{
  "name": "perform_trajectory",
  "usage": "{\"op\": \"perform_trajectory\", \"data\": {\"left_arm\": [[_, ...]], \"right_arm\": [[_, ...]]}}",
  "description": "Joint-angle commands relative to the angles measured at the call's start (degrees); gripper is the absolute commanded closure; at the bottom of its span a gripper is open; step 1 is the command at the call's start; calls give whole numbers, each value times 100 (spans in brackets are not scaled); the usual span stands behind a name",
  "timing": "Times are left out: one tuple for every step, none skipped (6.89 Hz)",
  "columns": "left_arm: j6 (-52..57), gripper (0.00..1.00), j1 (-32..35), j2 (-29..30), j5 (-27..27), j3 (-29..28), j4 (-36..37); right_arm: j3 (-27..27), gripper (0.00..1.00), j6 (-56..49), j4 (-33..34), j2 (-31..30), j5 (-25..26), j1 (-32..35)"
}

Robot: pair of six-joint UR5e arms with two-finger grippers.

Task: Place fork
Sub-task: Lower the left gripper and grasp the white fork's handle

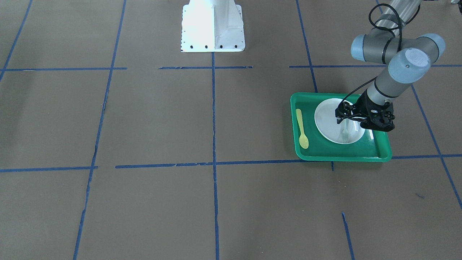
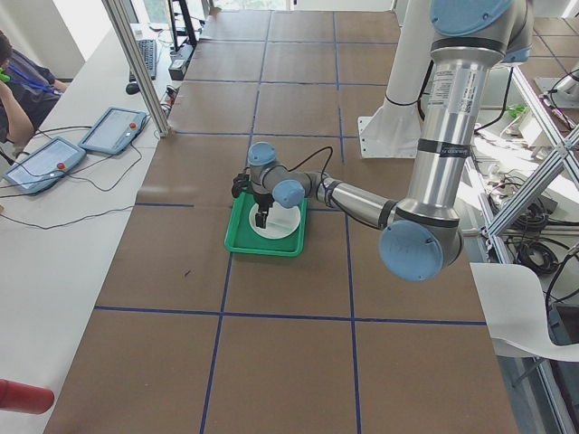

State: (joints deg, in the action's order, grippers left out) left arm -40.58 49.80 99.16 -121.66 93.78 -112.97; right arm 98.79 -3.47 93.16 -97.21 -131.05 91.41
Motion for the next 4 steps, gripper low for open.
{"op": "perform_trajectory", "data": {"left_arm": [[-186,5,-40,7,-15,-342,-505],[-222,7,-40,7,-33,-317,-507],[-353,14,-84,7,-50,-282,-507],[-485,17,-171,15,-50,-264,-507]], "right_arm": [[0,0,-5,0,0,0,0],[0,0,4,0,0,0,0],[0,0,4,0,0,0,0],[0,0,-5,0,0,0,0]]}}
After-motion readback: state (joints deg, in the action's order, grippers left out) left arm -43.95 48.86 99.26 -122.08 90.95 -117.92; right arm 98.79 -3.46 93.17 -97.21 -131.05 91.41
